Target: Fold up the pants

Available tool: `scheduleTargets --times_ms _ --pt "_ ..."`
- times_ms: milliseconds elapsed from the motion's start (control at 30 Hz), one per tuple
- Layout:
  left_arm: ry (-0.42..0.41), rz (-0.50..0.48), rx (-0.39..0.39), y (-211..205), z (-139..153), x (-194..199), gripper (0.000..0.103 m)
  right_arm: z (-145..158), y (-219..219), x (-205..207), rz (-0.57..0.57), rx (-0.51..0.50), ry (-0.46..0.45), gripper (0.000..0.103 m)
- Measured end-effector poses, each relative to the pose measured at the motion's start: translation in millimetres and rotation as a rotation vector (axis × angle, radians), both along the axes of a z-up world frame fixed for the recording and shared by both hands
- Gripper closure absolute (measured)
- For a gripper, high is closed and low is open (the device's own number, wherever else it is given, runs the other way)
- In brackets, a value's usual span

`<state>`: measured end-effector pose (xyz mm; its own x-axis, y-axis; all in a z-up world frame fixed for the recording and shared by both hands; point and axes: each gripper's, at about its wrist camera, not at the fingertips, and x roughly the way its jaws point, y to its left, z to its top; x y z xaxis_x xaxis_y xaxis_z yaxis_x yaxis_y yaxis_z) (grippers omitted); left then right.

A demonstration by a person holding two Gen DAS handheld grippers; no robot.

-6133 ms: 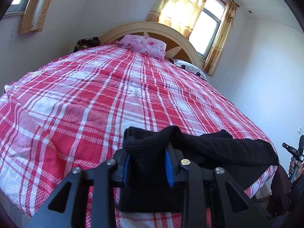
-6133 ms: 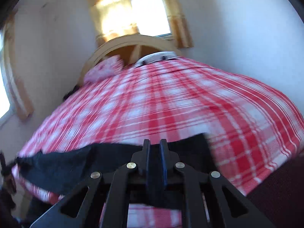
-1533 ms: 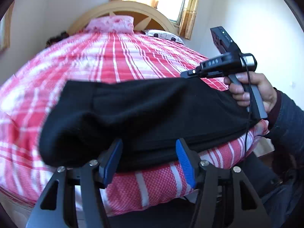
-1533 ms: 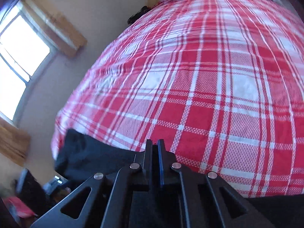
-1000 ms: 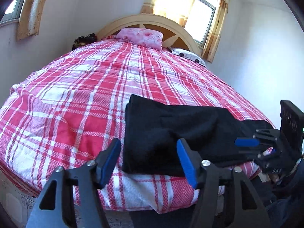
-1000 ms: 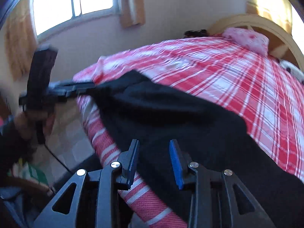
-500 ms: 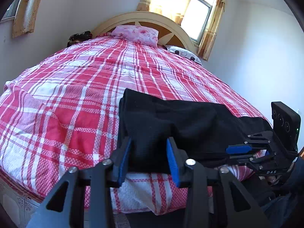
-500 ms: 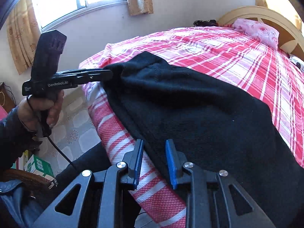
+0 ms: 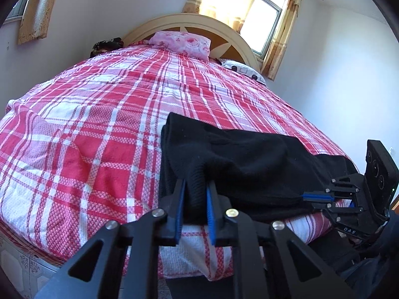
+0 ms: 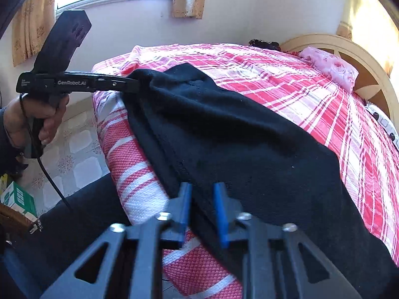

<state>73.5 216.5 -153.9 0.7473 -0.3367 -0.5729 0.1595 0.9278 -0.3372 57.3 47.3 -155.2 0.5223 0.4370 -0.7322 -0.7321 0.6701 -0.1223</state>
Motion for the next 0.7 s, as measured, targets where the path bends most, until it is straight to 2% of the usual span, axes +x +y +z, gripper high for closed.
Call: scheduleTargets --times_ms 133,200,267,300,367,433,500,600,700 --pt "-0.029 0.006 0.047 6 7 -4 0.089 13 -3 -13 0.022 0.007 -0.022 0.099" --pt "-0.017 -0.014 0.047 10 4 -3 0.087 12 -4 -17 0.035 -0.002 -0.013 0.099" --pt "-0.003 0.013 0.08 14 -1 -3 0.069 3 -4 -16 0.043 -0.007 0.012 0.099" --pt "-0.003 0.022 0.076 16 -2 -4 0.065 -4 -3 -16 0.044 -0.028 0.012 0.099" --pt "-0.001 0.046 0.056 24 0 -5 0.053 -7 1 -21 0.064 -0.049 -0.049 0.098" --pt "-0.028 0.049 0.042 30 7 -9 0.05 -7 5 -26 0.069 -0.085 -0.092 0.096" --pt "-0.062 0.066 0.05 33 16 -15 0.05 -3 3 -29 0.062 -0.087 -0.117 0.09" --pt "-0.158 0.065 0.057 24 38 -22 0.048 12 -13 -20 0.018 0.031 -0.078 0.081" --pt "-0.232 0.005 0.055 -4 56 -22 0.026 20 -36 2 -0.108 0.113 -0.049 0.076"
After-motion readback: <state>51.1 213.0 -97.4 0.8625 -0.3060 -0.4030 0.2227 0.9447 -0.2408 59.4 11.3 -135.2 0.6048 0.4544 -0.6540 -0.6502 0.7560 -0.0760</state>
